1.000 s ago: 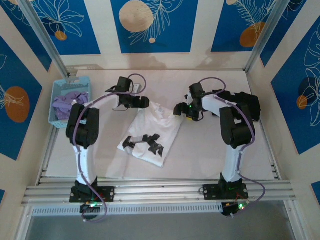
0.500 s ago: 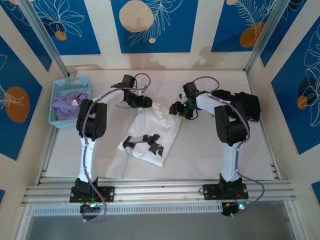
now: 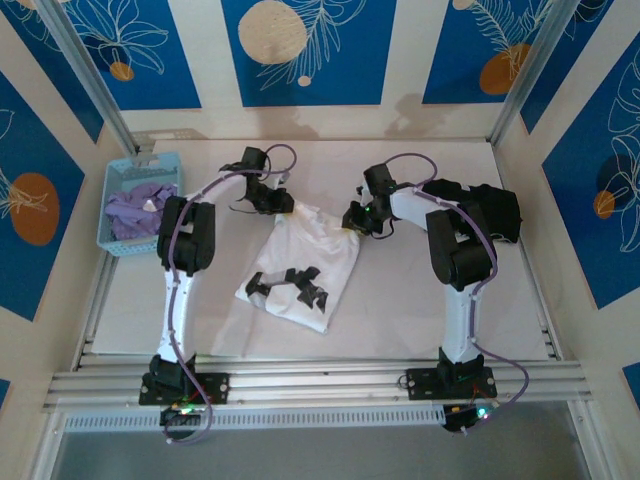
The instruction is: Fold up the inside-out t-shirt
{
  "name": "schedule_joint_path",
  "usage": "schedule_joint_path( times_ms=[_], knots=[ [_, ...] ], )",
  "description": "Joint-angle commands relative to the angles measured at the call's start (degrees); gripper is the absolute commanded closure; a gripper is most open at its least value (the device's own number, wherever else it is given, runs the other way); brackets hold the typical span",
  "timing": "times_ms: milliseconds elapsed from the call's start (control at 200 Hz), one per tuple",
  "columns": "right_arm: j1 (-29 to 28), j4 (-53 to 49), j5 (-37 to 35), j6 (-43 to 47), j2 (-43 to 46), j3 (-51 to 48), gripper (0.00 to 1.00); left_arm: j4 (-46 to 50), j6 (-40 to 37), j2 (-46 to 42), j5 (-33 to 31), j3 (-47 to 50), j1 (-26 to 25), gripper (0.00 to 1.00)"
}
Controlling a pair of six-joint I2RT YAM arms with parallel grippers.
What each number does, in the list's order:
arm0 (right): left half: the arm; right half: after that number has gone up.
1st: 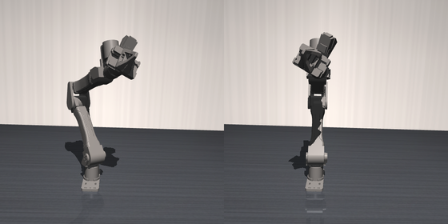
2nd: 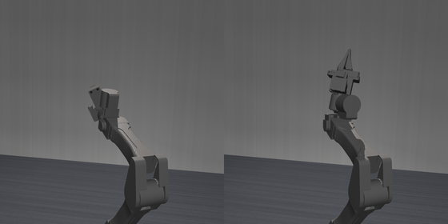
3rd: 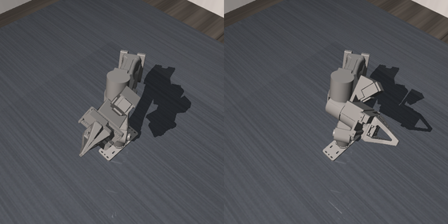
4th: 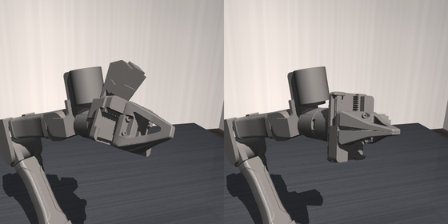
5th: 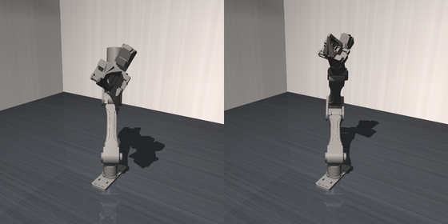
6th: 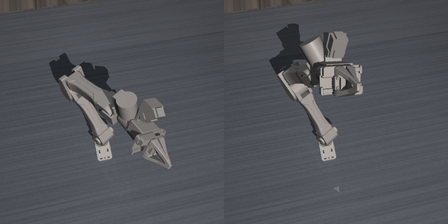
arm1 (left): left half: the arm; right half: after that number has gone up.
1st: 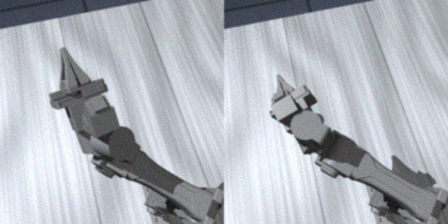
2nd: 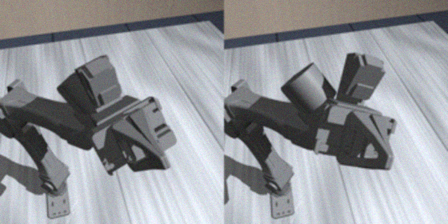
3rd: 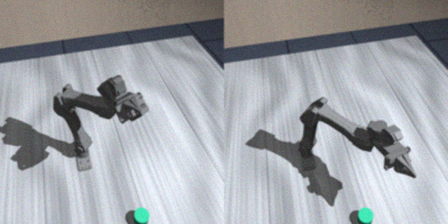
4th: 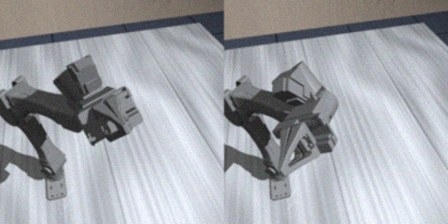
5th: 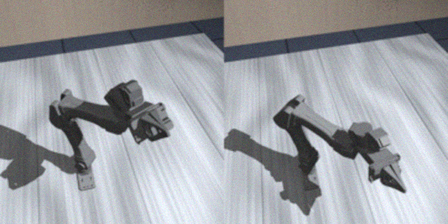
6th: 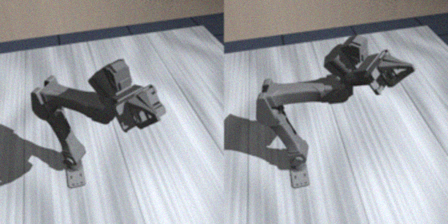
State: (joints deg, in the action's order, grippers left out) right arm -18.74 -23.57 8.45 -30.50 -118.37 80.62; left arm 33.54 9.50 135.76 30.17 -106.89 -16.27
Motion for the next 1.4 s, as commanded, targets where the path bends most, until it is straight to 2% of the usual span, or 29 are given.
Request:
schedule_joint_path(
  times_ms=[0, 65, 265, 455, 630, 790, 1045, 1150, 1255, 1395],
  knots=[
    [0.3, 3.1, 1.6, -0.4, 1.0, -0.1, 0.82, -0.2, 0.6, 1.9, 4.3, -1.3, -0.7, 0.91],
    [0.6, 3.6, 1.6, 0.0, 1.5, 0.0, 0.86, -0.6, 1.0, 1.5, 5.2, -1.7, -0.6, 1.00],
    [2.0, 5.1, 1.4, 1.8, 4.4, -1.1, 0.94, -7.0, 4.4, -4.0, 6.8, 2.4, 0.9, 1.00],
    [3.3, 7.3, 1.8, 3.0, 6.4, -2.5, 0.97, -16.9, 9.9, -9.7, 6.4, 10.9, 3.6, 1.00],
    [3.2, 8.8, 3.2, 4.0, 5.7, 0.7, 0.99, -21.2, 12.3, -11.6, 4.9, 11.9, 3.9, 1.00],
    [3.8, 6.7, 2.3, 6.6, 5.6, 8.3, 0.99, -22.1, 13.6, -13.3, 2.6, 8.2, 4.2, 1.00],
    [5.9, 1.1, 3.1, 10.7, 5.8, 26.6, 0.99, -18.8, 14.0, -15.8, -0.3, -5.9, 5.1, 1.00],
    [5.7, 0.5, 4.0, 13.0, 7.4, 30.6, 0.99, -19.2, 13.9, -19.1, -1.1, -6.7, 5.2, 1.00],
    [5.1, 1.7, 5.6, 14.7, 10.8, 27.7, 0.99, -21.7, 14.5, -23.4, -0.6, -1.9, 5.1, 1.00],
    [3.0, 5.4, 6.2, 15.9, 17.8, 15.0, 0.99, -30.1, 16.6, -31.9, 0.6, 14.5, 4.7, 1.00]
  ],
)
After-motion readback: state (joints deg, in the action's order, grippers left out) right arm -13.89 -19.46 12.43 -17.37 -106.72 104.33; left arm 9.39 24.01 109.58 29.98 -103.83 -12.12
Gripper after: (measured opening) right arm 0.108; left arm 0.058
